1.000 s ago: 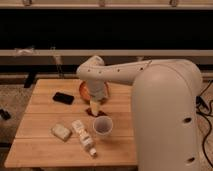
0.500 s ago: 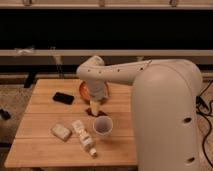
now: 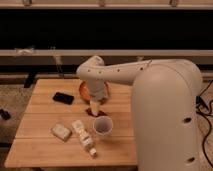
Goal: Drag the pepper across the table
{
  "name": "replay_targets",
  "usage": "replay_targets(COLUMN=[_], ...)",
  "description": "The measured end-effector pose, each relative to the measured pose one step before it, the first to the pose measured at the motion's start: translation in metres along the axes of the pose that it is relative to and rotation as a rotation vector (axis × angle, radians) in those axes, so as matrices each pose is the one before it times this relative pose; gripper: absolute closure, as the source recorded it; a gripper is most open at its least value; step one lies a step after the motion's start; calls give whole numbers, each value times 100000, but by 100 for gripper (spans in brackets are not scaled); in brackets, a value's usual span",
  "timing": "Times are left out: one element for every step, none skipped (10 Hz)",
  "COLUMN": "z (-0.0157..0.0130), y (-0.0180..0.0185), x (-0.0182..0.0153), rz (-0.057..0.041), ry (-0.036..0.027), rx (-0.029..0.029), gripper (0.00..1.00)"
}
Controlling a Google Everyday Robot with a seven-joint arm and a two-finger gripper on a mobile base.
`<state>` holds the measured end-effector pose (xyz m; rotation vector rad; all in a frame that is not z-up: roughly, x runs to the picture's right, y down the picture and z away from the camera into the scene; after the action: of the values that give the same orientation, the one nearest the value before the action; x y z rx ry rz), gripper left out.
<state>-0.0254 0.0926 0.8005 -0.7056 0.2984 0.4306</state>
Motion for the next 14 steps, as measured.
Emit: replay_targets(z=[1,0,0,1,-3,2,-1,19,77,513,693,641,513,1101], y=[1,-1,0,2,-1,-1,-2,6,26,352,299,308,194,219], x=[1,0,1,1,0,-1,1,17,61,-109,50,267,200,368], rz=[1,2,2,-6,1,3,0,-15,-248,-292,55,392,322,714], ry=[2,1,-2,10,-7,0,3,16,-53,-1641,-948,-593,-279,-283], rx=[-1,5,-4,-4,5,1,4,-6,253,1260,240,-238,-328,-625], gripper=[24,24,24,24,24,24,24,24,24,24,24,24,24,24])
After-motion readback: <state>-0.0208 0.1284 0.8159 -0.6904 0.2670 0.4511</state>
